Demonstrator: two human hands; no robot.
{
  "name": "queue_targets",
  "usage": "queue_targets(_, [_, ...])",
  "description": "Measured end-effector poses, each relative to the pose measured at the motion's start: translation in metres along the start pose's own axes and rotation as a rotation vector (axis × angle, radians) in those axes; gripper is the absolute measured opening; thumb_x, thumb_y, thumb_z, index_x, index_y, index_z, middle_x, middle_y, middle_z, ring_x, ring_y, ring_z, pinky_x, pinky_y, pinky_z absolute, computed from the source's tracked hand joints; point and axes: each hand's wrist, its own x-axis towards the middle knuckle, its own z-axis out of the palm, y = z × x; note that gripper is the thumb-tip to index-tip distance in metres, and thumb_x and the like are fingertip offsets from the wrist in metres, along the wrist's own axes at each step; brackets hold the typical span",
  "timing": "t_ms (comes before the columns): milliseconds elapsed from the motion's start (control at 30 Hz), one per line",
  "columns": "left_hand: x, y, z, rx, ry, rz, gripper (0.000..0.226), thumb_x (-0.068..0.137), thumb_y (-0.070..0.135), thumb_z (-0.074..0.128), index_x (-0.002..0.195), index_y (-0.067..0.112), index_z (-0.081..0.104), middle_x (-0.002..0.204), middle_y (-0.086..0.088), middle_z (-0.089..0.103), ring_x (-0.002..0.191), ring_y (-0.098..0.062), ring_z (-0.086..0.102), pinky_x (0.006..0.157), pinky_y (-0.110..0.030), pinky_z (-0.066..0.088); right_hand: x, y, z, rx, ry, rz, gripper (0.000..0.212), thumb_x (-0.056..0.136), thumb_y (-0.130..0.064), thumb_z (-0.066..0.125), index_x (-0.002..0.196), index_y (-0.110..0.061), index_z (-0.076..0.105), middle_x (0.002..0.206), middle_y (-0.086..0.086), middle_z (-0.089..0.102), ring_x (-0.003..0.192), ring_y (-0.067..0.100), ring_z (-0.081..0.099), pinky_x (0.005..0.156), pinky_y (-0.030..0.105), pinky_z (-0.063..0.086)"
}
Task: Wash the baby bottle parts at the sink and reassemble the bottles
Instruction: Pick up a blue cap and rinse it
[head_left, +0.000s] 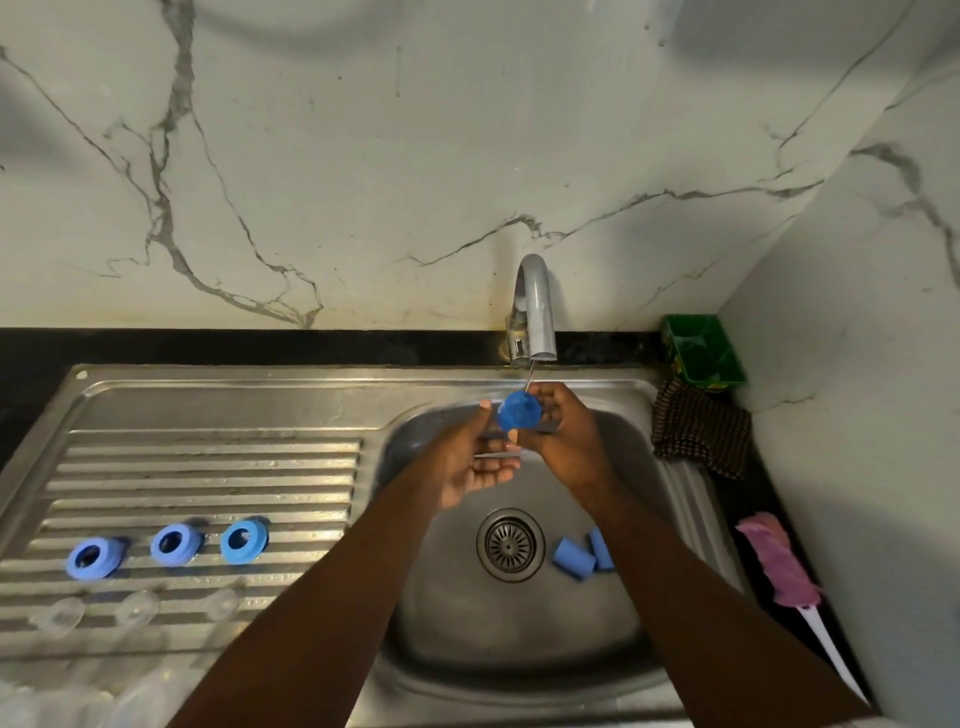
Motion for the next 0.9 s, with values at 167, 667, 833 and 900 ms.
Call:
queue_targets(167, [0.003,-0.001,0.010,0.092,-0.004,0.186,0.024,0.092,0.014,0.070,0.115,0.016,0.064,0.110,-0.011,0.071,0.092,-0.019,0.071,0.080,-0.031,0.060,-0.002,0.013,-0.003,0.156,-0.022,0.126,0.051,0.077,0.019,0.060,0.120,-0.008,0.056,0.119,0.012,0.063,0.108,0.028,0.063,0.086,0.035,0.057])
queue_targets(667, [-0.007,-0.016,0.022,0.518,0.003,0.496,0.047,0.072,-0.016,0.077,0.114,-0.010,0.057,0.101,-0.011,0.064,0.081,0.000,0.068,0.068,-0.014,0.054,-0.013,0.024,-0.014,0.255,-0.011,0.361,0.046,0.087,0.013,0.044,0.126,-0.004,0.061,0.125,0.016,0.064,0.113,0.030,0.063,0.092,0.039,0.057])
queue_targets(833, [-0.028,-0.044,0.026,0.491,0.020,0.403,0.050,0.080,-0.004,0.078,0.122,0.013,0.058,0.099,0.002,0.065,0.081,-0.005,0.066,0.062,-0.015,0.055,-0.030,0.029,-0.020,0.030,-0.064,0.310,0.039,0.087,0.016,0.047,0.114,-0.005,0.066,0.117,0.014,0.066,0.108,0.026,0.063,0.092,0.038,0.055])
queue_targets(900, [-0.030,-0.051,0.025,0.445,0.036,0.380,0.046,0.082,-0.004,0.075,0.119,0.017,0.059,0.102,-0.005,0.066,0.081,-0.014,0.067,0.062,-0.017,0.056,-0.030,0.030,-0.022,-0.098,-0.052,0.230,0.034,0.084,0.017,0.051,0.108,0.001,0.069,0.108,0.016,0.070,0.099,0.021,0.064,0.087,0.034,0.053])
